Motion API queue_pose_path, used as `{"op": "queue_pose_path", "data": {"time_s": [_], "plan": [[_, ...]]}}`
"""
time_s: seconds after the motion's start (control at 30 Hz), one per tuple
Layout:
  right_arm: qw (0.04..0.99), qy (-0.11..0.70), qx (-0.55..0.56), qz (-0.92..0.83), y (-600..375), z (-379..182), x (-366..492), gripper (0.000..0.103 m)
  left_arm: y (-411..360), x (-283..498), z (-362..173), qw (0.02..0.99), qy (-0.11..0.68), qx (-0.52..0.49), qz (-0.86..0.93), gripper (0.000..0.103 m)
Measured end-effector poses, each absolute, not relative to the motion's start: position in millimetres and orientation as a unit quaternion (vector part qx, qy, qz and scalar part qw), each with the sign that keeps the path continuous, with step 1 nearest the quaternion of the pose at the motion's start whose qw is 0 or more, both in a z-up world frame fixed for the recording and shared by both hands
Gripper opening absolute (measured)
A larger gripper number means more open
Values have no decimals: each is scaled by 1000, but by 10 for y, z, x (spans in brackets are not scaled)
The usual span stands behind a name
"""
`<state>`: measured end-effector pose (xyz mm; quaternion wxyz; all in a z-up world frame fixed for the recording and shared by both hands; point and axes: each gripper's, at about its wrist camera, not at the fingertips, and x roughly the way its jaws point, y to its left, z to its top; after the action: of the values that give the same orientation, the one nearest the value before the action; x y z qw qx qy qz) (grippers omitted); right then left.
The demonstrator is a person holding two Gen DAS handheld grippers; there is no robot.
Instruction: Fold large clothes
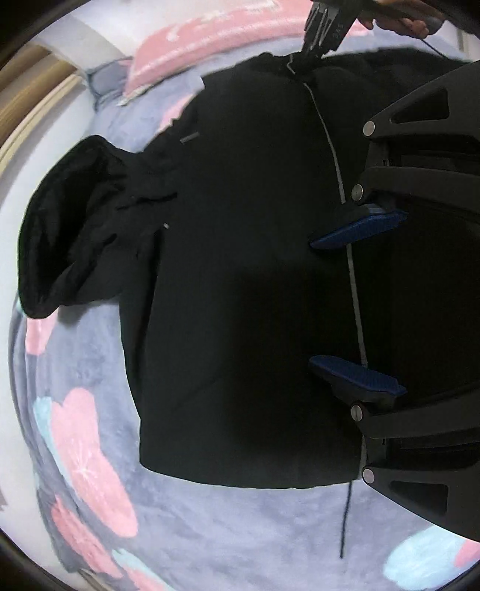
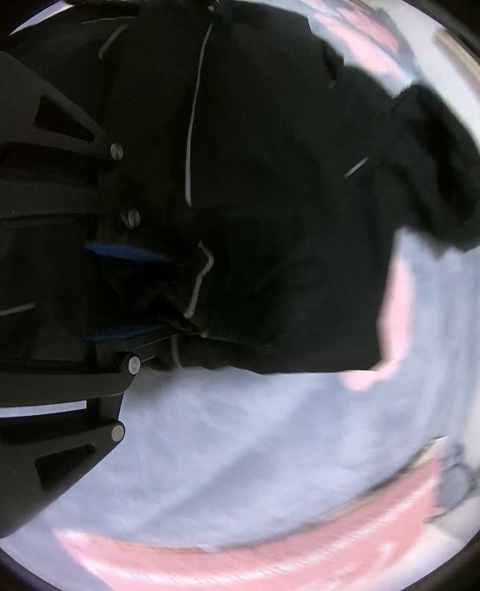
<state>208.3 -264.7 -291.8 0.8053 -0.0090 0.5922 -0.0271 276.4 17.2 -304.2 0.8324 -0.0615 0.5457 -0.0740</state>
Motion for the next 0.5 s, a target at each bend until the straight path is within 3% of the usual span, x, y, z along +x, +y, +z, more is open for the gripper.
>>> {"op": "queue_pose_path", "data": {"time_s": [0.13, 0.33, 0.5], "plan": [[802, 597, 3, -30, -2682, -2922, 2087, 38, 165, 2735, -2964, 830, 551, -47, -75, 61], [841, 539, 9, -36, -2725, -2235, 1967, 73, 200, 2610, -2367, 854, 519, -18, -32, 61], [866, 499, -20, 14, -2342, -1898, 2058, 74, 236, 2575, -2035, 865, 501, -20, -2, 61]]}}
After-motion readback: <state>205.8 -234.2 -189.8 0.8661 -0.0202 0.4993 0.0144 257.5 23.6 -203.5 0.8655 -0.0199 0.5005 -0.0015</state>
